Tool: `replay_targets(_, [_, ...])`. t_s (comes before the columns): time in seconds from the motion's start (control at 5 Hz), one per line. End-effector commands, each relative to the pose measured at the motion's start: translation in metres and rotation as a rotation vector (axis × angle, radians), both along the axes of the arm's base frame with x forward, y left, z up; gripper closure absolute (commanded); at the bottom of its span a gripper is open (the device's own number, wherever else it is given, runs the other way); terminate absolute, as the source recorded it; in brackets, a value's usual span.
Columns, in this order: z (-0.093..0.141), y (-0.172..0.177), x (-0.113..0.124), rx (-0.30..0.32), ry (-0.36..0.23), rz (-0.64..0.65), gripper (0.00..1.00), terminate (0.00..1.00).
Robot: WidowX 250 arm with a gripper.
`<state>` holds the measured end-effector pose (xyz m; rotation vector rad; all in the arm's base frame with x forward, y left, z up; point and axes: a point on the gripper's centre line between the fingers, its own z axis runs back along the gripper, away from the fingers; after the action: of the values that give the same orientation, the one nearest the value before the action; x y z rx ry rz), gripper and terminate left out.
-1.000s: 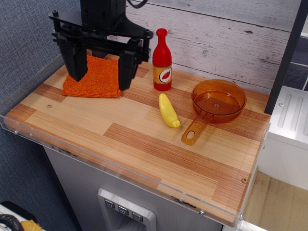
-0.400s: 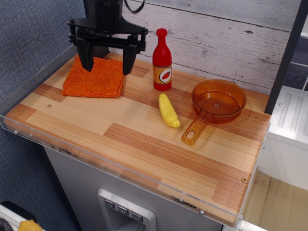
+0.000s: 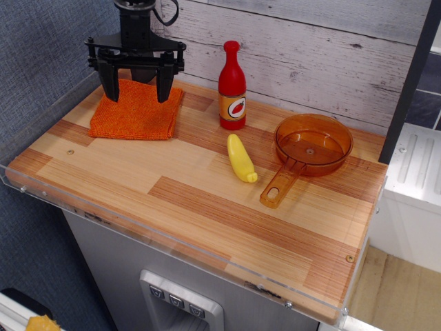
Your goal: Move the orange cloth at the far end of the table.
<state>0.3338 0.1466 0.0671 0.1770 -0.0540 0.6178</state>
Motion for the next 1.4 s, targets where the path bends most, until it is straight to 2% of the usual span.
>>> replay_targets(0.0, [0.001,0.031,0.02,0.03,-0.061,-0.003,1.0,0.0])
replay_targets(0.2, [-0.006,0.037,0.026,0.043,-0.064,-0.01,1.0,0.0])
replay_targets(0.6, [-0.027,0.039,0.024,0.01,-0.033,-0.042,1.0,0.0])
replay_targets(0.8, [-0.03,0.037,0.02,0.001,-0.021,-0.059,1.0,0.0])
replay_targets(1.0, [-0.035,0.032,0.007,-0.029,0.014,-0.125,1.0,0.0])
replay_targets(1.2, [-0.039,0.023,-0.009,-0.018,0.047,-0.176,1.0,0.0])
